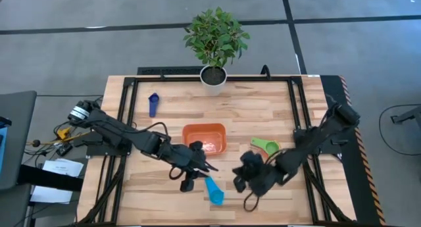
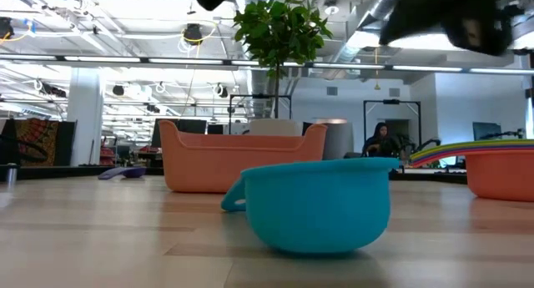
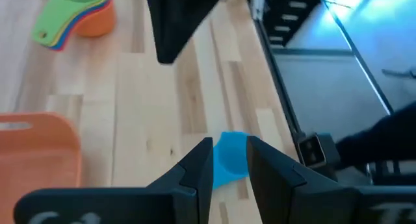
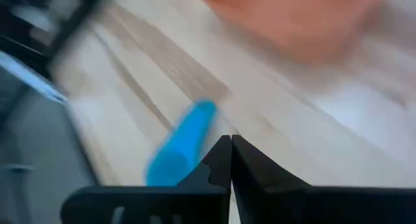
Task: Nest measuring cups in basket
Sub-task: Stack the light blue measuring cup on top of the green measuring cup
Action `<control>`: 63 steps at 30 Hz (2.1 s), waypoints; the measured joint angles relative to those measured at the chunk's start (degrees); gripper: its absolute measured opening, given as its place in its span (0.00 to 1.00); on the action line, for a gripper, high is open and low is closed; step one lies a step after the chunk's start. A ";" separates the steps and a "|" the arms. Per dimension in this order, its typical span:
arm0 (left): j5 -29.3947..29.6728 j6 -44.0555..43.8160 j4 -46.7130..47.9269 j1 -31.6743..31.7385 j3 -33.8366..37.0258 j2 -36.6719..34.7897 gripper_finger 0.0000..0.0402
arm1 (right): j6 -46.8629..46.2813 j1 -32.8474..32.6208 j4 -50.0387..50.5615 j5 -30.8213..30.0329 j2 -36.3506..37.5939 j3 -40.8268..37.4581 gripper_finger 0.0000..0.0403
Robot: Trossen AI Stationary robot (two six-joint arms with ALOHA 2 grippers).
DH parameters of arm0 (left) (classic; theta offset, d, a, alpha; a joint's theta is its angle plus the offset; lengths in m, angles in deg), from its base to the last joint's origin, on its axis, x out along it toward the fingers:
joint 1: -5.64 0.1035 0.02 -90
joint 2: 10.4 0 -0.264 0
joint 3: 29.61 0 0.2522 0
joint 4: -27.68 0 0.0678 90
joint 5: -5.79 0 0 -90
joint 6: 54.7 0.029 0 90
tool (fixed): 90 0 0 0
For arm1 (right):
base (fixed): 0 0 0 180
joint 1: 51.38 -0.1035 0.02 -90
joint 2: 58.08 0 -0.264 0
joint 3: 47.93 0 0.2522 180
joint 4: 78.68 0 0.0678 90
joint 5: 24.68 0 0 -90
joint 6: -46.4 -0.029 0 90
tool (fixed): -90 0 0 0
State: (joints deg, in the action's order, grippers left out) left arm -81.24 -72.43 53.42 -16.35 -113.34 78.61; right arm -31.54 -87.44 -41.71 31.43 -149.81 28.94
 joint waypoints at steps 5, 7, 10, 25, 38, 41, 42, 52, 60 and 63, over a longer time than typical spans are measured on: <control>6.61 0.17 6.61 -0.19 -0.03 0.00 0.20 | -12.00 -0.39 9.59 3.96 -11.33 10.58 0.09; 8.52 -0.19 9.01 0.35 -0.03 0.00 0.20 | -15.96 -0.31 10.02 5.52 -15.04 13.83 0.10; 9.49 0.12 11.50 1.12 -0.03 0.17 0.20 | -18.21 -0.55 9.26 7.12 -20.32 19.14 0.13; 7.27 -0.41 15.38 2.81 -0.03 0.17 0.20 | -23.72 -2.36 14.39 10.52 -32.33 33.57 0.39; 9.78 -0.66 18.54 2.86 -0.03 0.17 0.20 | -37.78 -3.17 20.62 14.47 -32.26 34.01 0.33; 9.74 -0.52 18.65 2.86 -0.03 0.17 0.20 | -37.74 -2.54 20.51 14.78 -32.28 34.01 0.33; 9.74 -0.52 18.65 2.86 -0.03 0.17 0.20 | -37.71 -2.34 20.51 15.06 -32.28 34.01 0.34; 9.77 -0.50 22.57 2.86 -0.03 0.17 0.20 | -35.91 -0.06 20.51 19.65 -32.28 33.99 0.32; 9.78 -1.02 24.40 2.86 -0.03 0.17 0.20 | -35.56 0.21 21.40 21.74 -32.28 33.92 0.31; 9.74 -1.45 24.48 2.86 -0.03 0.17 0.20 | -35.42 0.53 21.08 22.28 -32.28 33.92 0.31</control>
State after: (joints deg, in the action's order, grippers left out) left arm -71.50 -73.88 77.90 -13.49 -113.37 78.78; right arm -66.96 -86.91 -20.63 53.70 -182.09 62.87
